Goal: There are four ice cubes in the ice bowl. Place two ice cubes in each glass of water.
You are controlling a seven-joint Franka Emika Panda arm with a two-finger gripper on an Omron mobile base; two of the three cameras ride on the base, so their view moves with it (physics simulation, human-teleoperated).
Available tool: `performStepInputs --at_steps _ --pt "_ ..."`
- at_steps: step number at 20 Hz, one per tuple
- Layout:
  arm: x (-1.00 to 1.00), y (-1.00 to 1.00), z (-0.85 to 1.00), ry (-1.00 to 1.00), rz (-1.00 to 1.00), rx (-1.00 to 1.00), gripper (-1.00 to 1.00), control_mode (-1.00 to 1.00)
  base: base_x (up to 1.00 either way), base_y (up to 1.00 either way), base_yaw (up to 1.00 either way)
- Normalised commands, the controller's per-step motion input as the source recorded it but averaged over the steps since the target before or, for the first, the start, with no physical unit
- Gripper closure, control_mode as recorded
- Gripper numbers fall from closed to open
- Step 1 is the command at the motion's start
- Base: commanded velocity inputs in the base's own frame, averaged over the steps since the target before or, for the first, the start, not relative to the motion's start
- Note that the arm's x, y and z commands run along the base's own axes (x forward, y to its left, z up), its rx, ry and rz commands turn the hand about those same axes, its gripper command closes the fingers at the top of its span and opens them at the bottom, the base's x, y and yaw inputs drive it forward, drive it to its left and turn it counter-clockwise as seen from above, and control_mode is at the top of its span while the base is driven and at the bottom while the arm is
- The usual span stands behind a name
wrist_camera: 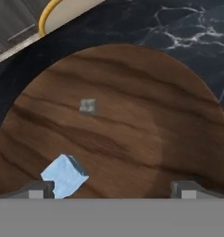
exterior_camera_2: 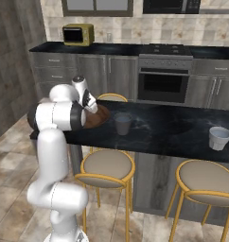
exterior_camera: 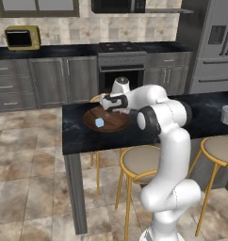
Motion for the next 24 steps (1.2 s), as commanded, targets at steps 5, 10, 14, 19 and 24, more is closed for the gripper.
performStepInputs --at_steps 5,10,14,19,24 --pt "0.04 0.23 -0.14 0.11 0.14 0.01 -1.0 -1.0 0.0 0.0 0.0" --pt "-0.1 0.49 -0.22 0.05 0.29 0.02 -1.0 -1.0 0.0 0.0 0.0" --pt "-0.22 0.2 -0.38 0.0 0.24 -0.01 -1.0 -1.0 0.0 0.0 0.0" --pt "-0.13 0.13 -0.31 0.0 0.24 -0.06 -1.0 -1.0 0.0 0.0 0.0" --pt "0.0 0.12 -0.15 -0.04 0.15 -0.09 -1.0 -1.0 0.0 0.0 0.0"
